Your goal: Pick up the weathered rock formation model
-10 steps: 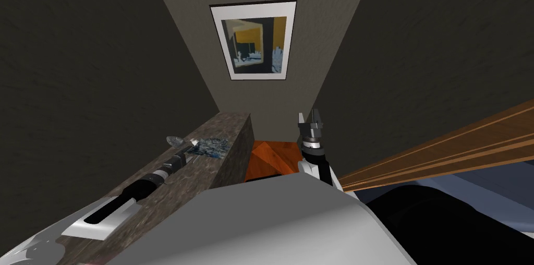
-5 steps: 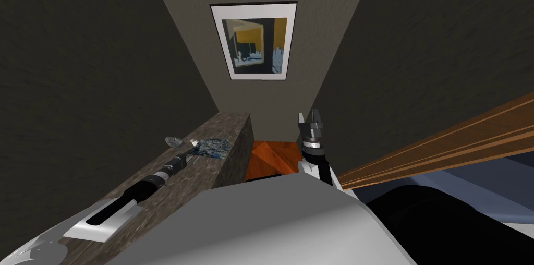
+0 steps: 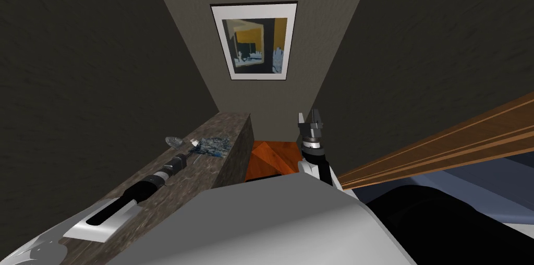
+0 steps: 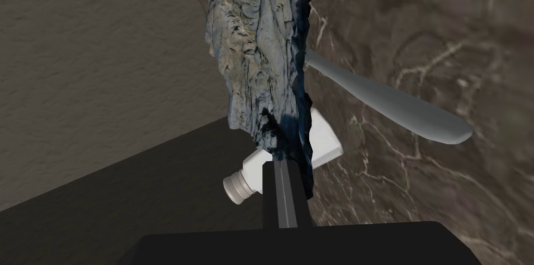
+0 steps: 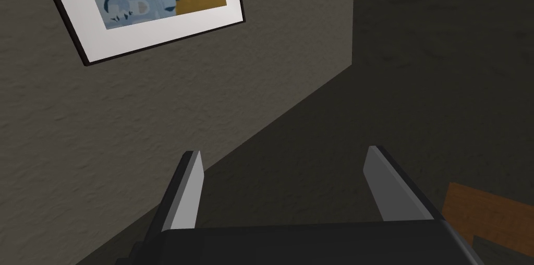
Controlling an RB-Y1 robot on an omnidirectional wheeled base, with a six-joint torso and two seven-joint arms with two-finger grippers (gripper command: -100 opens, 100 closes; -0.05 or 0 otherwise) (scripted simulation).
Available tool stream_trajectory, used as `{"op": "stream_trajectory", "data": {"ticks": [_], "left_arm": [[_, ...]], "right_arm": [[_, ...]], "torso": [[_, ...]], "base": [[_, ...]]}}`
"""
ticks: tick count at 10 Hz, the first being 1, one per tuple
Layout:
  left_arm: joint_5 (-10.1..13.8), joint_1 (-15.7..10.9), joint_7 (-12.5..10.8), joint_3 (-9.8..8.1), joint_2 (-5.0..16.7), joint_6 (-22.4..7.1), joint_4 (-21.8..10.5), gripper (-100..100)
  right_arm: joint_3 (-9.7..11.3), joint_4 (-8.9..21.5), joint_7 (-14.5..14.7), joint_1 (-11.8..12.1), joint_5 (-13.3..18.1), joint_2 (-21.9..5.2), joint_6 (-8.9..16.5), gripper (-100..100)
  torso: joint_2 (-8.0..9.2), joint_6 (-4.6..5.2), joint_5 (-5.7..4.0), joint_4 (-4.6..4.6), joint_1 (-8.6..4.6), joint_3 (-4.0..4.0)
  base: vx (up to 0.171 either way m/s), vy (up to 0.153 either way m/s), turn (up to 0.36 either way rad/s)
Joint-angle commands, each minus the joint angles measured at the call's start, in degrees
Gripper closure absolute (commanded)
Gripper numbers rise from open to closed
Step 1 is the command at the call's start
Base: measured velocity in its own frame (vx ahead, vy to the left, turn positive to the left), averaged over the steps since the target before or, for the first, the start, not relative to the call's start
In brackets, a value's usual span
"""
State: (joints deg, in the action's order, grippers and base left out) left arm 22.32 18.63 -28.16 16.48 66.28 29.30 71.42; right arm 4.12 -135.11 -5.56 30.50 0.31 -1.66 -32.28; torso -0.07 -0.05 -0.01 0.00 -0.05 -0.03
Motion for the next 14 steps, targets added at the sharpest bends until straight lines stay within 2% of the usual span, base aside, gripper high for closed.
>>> {"op": "stream_trajectory", "data": {"ticks": [1,8,14], "left_arm": [[-0.29,0.40,-0.48,0.62,0.64,1.99,-1.25,-100],[-1.41,2.15,-2.59,3.30,3.43,10.24,-6.09,-100],[-2.19,3.21,-3.85,4.95,5.05,15.43,-9.40,-100]], "right_arm": [[0.00,0.00,0.00,0.00,0.00,0.00,0.00,0],[0.00,0.00,0.00,0.00,0.00,0.00,0.00,0],[0.00,0.00,0.00,0.00,0.00,0.00,0.00,0]], "torso": [[0.00,0.00,0.00,0.00,0.00,0.00],[-0.08,0.00,0.01,-0.02,0.03,-0.05],[-0.05,0.00,0.01,-0.01,0.03,-0.03]], "base": [[0.012,0.004,-0.067],[0.023,0.011,-0.050],[0.016,0.009,-0.039]]}}
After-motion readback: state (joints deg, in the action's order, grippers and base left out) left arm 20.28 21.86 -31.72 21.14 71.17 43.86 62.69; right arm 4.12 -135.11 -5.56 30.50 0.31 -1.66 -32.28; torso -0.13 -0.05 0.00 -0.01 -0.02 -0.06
